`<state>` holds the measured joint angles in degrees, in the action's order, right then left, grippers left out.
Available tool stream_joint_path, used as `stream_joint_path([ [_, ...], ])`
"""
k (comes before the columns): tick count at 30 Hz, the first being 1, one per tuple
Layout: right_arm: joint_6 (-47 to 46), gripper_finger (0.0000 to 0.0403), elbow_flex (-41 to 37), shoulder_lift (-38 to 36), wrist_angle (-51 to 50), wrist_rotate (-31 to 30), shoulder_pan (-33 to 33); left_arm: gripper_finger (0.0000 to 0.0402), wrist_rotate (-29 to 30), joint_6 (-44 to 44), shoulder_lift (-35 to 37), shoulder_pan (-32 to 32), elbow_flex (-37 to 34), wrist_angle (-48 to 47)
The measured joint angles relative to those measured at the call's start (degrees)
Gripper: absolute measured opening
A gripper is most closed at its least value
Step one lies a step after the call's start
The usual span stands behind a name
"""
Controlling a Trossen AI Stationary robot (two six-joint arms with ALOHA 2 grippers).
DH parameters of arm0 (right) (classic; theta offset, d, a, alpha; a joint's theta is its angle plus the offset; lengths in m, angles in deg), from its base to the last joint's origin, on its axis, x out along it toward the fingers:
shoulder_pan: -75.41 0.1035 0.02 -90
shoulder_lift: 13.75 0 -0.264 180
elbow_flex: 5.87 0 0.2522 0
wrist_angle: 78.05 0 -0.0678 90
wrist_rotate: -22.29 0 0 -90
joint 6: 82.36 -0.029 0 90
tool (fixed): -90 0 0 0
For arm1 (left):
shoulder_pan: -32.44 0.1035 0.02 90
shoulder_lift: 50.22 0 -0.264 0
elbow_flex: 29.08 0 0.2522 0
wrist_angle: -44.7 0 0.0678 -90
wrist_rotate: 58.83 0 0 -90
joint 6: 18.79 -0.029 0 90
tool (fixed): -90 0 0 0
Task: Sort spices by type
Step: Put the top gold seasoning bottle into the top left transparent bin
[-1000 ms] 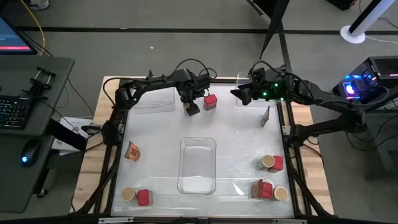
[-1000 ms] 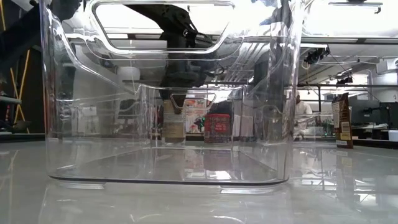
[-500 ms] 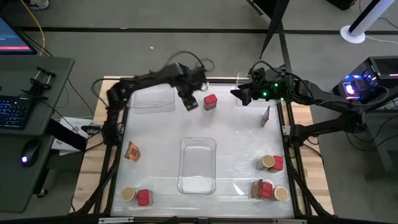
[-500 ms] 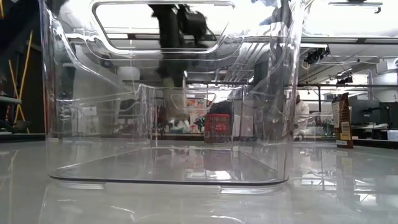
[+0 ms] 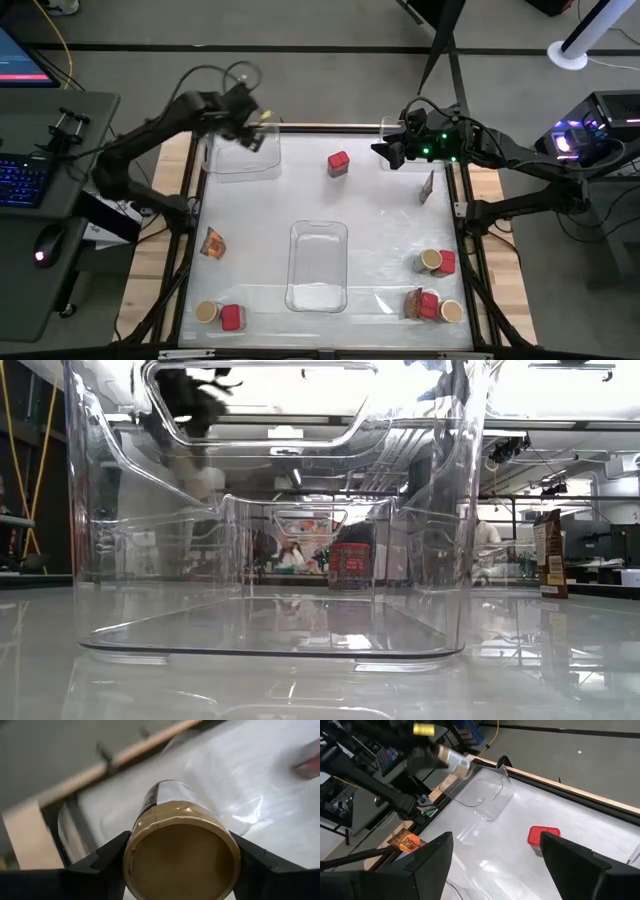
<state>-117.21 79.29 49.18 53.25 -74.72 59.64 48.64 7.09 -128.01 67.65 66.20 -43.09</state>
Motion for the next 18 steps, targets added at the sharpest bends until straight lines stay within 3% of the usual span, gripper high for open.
stream_joint_path([
  [3,0.40,0.0296,0.00,0.00,0.01,-0.02,0.00,0.0238,-1.05,5.79,4.48,1.49,-8.37,2.07],
  [8,0.40,0.0296,0.00,0.00,0.02,-0.02,0.00,0.0238,0.65,12.39,6.91,3.73,-16.29,4.55],
  [18,0.40,0.0296,0.00,-0.01,0.29,-0.07,0.01,0.0238,-0.25,6.30,-2.13,14.71,-17.59,6.82],
])
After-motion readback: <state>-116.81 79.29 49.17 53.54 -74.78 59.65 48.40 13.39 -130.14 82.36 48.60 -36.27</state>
